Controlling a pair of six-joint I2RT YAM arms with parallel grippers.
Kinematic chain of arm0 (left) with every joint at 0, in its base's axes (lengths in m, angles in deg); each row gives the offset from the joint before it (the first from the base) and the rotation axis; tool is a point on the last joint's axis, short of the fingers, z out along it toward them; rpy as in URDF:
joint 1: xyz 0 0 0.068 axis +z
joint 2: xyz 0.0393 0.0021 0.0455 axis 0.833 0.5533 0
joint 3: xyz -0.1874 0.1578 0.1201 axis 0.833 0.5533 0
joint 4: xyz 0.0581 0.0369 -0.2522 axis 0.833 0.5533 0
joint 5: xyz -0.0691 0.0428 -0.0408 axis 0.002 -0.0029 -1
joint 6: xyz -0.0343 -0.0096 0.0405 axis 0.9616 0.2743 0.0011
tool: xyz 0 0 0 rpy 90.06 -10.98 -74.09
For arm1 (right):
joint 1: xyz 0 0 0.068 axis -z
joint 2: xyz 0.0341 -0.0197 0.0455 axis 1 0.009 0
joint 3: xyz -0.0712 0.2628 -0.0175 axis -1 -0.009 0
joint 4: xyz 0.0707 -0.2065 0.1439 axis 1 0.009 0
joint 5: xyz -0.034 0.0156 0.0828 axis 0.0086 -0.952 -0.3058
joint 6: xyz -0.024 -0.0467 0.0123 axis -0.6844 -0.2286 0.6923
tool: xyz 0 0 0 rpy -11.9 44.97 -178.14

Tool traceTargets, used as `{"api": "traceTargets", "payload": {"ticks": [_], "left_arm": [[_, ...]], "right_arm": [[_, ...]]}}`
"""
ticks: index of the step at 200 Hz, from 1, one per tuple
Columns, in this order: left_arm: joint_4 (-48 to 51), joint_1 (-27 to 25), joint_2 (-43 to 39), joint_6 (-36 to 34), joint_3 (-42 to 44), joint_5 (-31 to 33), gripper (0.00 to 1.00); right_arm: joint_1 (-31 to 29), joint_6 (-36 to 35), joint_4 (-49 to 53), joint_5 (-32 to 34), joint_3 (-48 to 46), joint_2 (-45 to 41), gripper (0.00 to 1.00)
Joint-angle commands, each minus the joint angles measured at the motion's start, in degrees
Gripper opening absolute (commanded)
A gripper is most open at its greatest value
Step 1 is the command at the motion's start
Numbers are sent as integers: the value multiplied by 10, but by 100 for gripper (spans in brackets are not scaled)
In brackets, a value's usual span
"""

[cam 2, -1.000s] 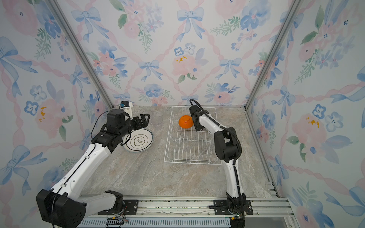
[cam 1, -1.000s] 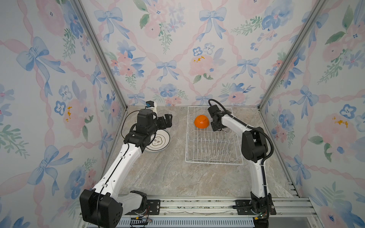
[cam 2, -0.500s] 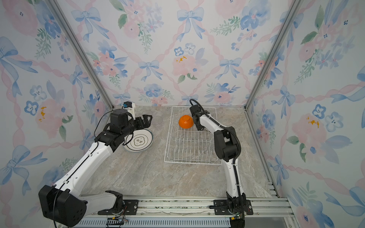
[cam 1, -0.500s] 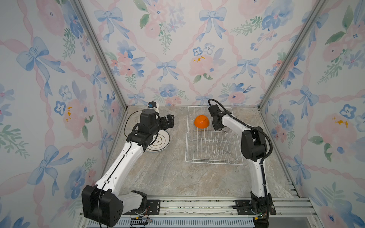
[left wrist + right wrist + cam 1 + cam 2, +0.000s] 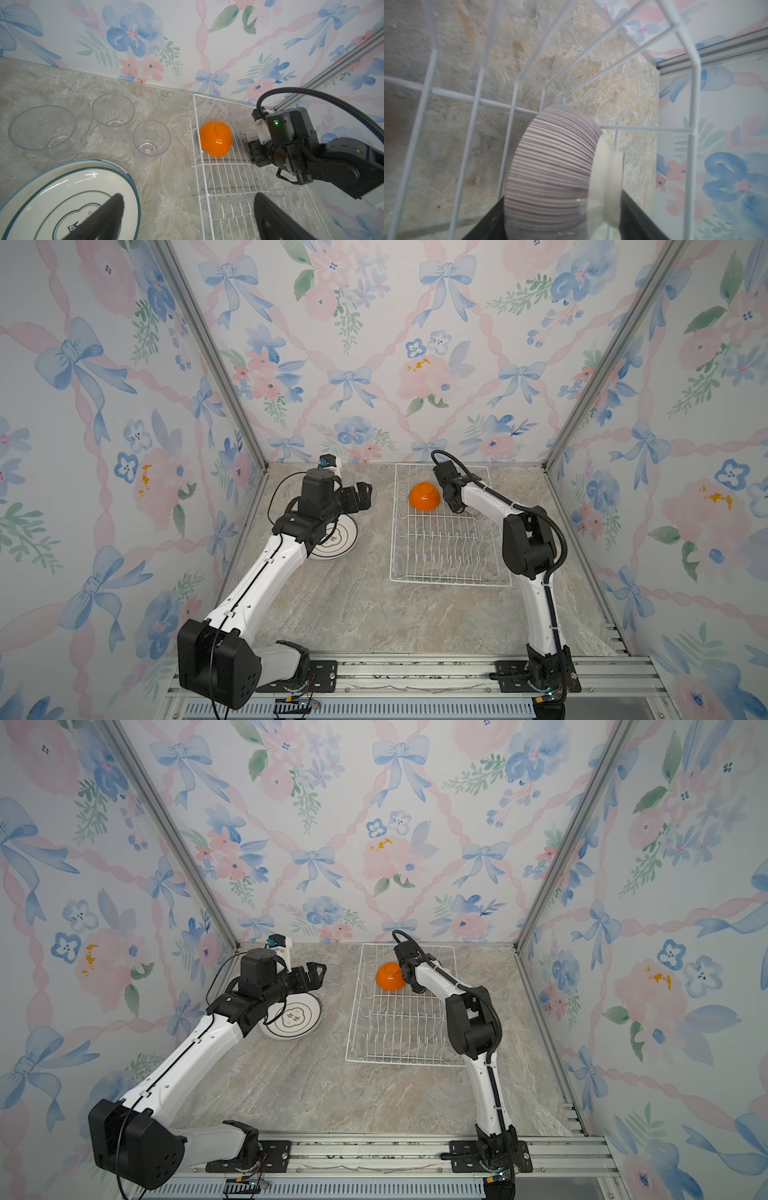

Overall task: Unload the mixed dishes from the dish rack
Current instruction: 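Grasp the purple-striped bowl by its rim with the right gripper, then lift the striped bowl toward the left gripper while the left reaches out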

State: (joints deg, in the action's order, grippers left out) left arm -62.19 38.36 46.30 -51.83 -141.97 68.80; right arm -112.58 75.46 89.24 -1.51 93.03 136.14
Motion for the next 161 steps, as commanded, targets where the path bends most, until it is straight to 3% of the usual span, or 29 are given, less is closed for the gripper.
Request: {"api": "traceTargets", "payload": {"ticks": [1,58,161], "left_arm": [[-10,-5,1,10,-14,3,98],[-10,-8,6,10,-12,-2,98],[-10,-14,-8,12,-4,-1,98]], "right_arm": [[7,0,-15,20,-11,-5,66],[-1,16,-23,1,-36,-47,58],[-17,41,-17,-8,-61,-122,56]]}}
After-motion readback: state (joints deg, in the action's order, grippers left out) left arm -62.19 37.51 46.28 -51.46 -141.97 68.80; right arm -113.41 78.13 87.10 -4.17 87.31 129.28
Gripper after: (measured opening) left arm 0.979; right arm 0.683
